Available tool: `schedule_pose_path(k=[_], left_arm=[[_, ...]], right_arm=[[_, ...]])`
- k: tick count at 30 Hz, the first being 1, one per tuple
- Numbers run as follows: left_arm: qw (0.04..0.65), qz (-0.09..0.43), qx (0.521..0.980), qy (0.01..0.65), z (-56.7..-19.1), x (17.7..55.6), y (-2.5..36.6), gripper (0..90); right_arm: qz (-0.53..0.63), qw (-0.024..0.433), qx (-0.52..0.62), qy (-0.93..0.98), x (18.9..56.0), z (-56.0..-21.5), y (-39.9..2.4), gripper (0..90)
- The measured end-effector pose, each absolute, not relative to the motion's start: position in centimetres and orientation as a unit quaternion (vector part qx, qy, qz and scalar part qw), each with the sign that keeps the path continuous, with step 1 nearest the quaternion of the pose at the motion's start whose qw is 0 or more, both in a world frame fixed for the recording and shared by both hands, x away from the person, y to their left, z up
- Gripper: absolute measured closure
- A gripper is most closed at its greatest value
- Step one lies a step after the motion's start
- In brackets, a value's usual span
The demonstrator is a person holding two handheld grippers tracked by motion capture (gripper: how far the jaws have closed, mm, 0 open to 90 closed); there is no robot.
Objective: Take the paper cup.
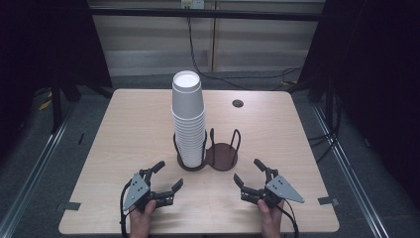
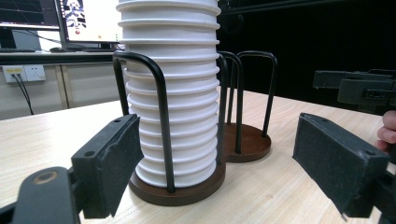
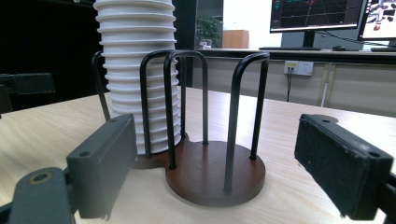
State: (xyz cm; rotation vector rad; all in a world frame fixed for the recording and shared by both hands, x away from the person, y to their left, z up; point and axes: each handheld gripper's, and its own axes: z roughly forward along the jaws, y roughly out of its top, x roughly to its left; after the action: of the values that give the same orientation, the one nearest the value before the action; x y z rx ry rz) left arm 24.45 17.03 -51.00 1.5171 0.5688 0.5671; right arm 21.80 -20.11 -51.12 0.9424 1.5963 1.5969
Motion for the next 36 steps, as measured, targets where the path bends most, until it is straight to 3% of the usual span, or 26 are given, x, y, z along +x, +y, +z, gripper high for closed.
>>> schedule_pose_path(k=[20, 23, 34, 36], left_arm=[[0.655, 0.246, 0.668, 0.253, -51.0, 24.4, 17.0, 15.8], [0.655, 0.246, 0.668, 0.253, -51.0, 24.4, 17.0, 15.8], [0.656, 0.247, 0.667, 0.254, -51.0, 24.4, 17.0, 15.8], [0.655, 0.250, 0.666, 0.255, -51.0, 24.4, 17.0, 15.8]], right_arm=[[0.582, 0.337, 0.401, 0.622, 22.1, -50.8, -19.6, 12.5], [0.587, 0.309, 0.421, 0.618, 22.3, -50.8, -19.7, 12.9], [0.610, 0.281, 0.407, 0.619, 22.3, -49.7, -19.3, 14.7], [0.613, 0.273, 0.400, 0.624, 22.2, -49.0, -19.1, 18.5]])
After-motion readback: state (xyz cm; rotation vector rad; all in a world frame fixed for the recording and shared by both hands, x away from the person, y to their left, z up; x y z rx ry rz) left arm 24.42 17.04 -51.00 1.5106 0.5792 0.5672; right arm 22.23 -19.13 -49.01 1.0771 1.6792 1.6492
